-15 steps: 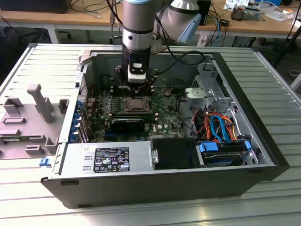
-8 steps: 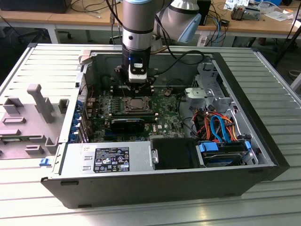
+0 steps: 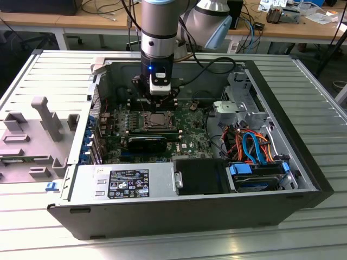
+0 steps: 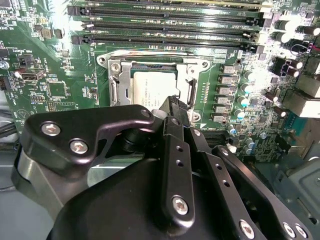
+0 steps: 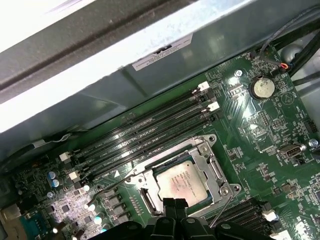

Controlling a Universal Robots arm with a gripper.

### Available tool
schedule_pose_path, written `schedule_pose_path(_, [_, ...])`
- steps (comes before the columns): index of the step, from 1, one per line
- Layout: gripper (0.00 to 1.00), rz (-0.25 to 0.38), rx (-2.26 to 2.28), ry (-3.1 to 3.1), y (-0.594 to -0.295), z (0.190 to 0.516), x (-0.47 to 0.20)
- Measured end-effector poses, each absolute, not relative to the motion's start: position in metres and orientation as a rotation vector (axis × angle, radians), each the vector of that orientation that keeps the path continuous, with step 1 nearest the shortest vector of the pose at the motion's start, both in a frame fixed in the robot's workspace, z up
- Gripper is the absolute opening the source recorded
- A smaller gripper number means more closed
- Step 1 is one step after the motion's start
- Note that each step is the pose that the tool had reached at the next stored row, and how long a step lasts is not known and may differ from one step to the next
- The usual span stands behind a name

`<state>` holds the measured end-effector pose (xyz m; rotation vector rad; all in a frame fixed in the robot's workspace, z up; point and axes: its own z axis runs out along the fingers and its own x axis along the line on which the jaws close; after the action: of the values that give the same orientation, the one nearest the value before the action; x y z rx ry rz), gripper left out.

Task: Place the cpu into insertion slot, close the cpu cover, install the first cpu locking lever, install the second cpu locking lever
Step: 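Install the first cpu locking lever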

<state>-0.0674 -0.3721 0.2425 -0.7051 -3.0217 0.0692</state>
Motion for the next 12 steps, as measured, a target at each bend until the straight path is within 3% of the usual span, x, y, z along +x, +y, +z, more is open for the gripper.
schedule_pose_path(12, [0.11,0.070,-0.678,-3.028,-0.3721,0.2425,-0.0674])
